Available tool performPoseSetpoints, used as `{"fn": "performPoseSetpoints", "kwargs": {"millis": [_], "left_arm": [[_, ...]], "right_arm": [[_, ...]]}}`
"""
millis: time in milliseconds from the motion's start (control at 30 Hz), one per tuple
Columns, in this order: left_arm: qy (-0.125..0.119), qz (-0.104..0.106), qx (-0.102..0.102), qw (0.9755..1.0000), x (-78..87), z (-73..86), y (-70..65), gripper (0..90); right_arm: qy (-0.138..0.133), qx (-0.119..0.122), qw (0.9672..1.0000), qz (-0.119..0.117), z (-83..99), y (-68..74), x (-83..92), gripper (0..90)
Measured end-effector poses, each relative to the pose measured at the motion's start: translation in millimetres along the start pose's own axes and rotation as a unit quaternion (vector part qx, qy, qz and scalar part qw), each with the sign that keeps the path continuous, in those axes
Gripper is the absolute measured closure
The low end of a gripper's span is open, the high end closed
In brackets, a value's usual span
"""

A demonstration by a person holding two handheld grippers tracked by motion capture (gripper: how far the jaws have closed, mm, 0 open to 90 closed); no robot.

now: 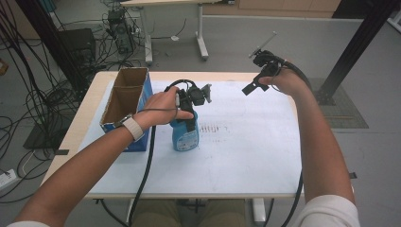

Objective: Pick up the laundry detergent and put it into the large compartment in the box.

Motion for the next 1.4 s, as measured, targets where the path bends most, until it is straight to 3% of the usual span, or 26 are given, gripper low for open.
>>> {"fn": "performPoseSetpoints", "kwargs": {"millis": [800,933,1067,1400], "left_arm": [[-0.001,-0.001,-0.002,1.0,0.3,0.4,-0.3,38.6],[-0.011,0.003,0.006,0.9999,1.4,4.0,1.5,38.3],[-0.004,0.005,0.02,0.9998,4.5,4.0,1.0,38.2],[-0.006,0.003,0.052,0.9986,25.6,4.9,-4.8,38.1]], "right_arm": [[-0.005,0.0,1.0,0.001,2.2,0.0,3.2,10.7],[-0.007,0.0,1.0,0.002,3.2,-0.6,4.6,10.7],[-0.007,-0.001,1.0,0.004,3.8,-0.3,6.0,10.7],[-0.009,0.0,1.0,0.004,4.5,1.0,7.2,10.7]]}}
Point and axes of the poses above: each handheld gripper's, and its own axes: x roughly backward along the jaws, z roughly out of its underside, y roughly to its left, the point moved 7 cm from there along -x, roughly forward along the jaws, and after that the axes turned 14 degrees about -x, right-handed, at the moved point
